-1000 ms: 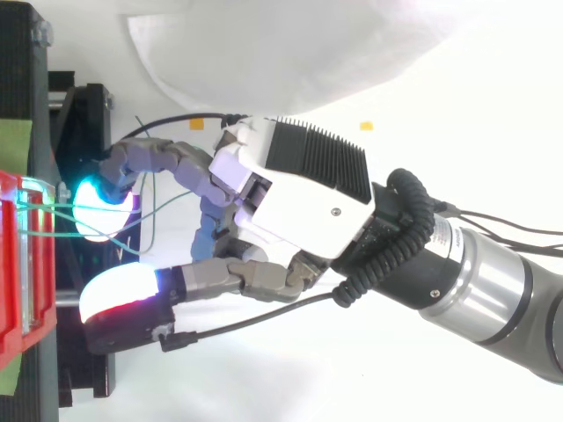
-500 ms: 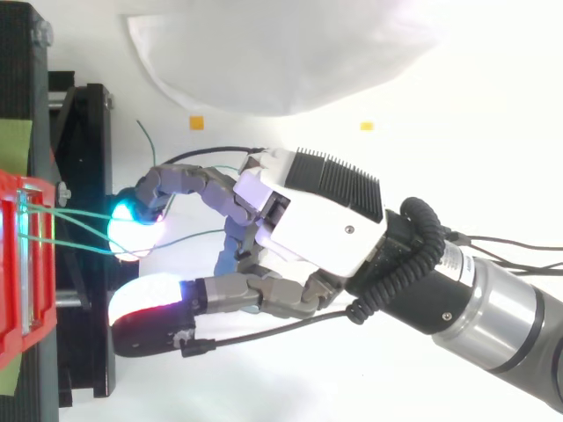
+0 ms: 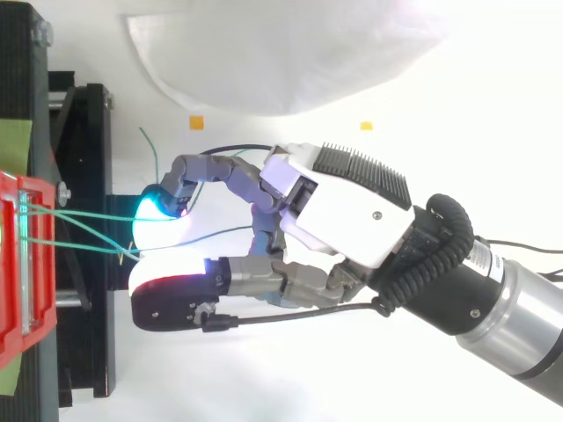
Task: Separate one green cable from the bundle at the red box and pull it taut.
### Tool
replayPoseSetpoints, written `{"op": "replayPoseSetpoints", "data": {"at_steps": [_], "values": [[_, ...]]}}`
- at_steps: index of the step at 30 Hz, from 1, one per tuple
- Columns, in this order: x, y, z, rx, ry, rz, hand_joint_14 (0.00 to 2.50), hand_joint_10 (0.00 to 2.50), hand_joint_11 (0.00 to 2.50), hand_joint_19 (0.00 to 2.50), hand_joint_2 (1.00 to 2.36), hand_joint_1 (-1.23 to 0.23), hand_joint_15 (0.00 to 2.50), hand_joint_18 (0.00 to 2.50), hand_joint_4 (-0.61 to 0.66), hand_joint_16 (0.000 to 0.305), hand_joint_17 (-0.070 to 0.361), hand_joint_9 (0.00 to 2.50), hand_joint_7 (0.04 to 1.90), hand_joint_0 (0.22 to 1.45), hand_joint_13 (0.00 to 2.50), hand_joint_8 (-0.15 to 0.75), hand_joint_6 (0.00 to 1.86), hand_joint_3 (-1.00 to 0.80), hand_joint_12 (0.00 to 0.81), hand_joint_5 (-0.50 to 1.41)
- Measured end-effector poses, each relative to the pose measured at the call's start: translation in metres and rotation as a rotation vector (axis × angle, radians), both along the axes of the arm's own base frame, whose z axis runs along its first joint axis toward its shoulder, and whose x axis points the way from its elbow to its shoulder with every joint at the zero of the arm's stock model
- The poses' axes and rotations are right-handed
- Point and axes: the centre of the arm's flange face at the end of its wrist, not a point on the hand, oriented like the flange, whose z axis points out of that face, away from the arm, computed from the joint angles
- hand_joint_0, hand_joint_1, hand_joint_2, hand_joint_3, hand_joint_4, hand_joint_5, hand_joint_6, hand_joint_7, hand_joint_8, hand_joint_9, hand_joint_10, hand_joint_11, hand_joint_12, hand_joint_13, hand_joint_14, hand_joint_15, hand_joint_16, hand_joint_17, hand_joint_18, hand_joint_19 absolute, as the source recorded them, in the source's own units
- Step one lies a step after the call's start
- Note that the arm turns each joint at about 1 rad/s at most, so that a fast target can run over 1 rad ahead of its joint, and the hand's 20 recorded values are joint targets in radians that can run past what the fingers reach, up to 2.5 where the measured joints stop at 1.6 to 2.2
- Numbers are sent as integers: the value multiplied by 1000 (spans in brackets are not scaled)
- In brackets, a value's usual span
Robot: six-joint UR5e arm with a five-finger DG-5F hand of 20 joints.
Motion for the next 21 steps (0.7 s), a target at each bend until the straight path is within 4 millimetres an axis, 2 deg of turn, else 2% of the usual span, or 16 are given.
{"op": "replayPoseSetpoints", "data": {"at_steps": [6,7,8,9,10,12,14,17,21], "values": [[-2,0,-1,19,0,-3,0,32,1681,1069,1000,-477,1709,1463,205,64,144,2242,1372,511,1913,296,502,-500,416,100],[-2,0,-1,20,2,-3,0,32,1698,1061,1000,-510,1715,1465,126,64,143,2242,1409,516,1916,303,521,-500,424,98],[-2,0,-1,20,3,-3,0,32,1711,1062,1000,-519,1725,1464,102,63,143,2240,1363,518,1913,294,553,-500,423,90],[-2,0,-1,20,4,-3,0,31,1741,1068,1000,-552,1713,1459,79,63,141,2240,1115,524,1914,289,688,-500,419,58],[-2,0,-1,21,5,-3,1,32,1740,1068,1000,-569,1729,1459,75,63,141,2241,1037,525,1911,298,738,-500,413,46],[-3,0,-1,25,7,-3,2,31,1749,1071,1000,-581,1725,1458,66,62,140,2244,1037,529,1910,290,747,-500,410,43],[-4,0,-2,33,8,-4,10,29,1755,1081,1000,-565,1717,1457,42,60,136,2267,960,546,1907,267,777,-500,396,38],[-5,-1,-3,48,13,-6,2,30,1751,1061,1000,-420,1714,1484,56,61,137,2331,914,534,1943,250,763,-500,412,50],[-8,-2,-4,60,24,-12,0,32,1737,1060,1000,-319,1727,1508,58,60,135,2373,948,532,1971,220,737,-500,413,62]]}}
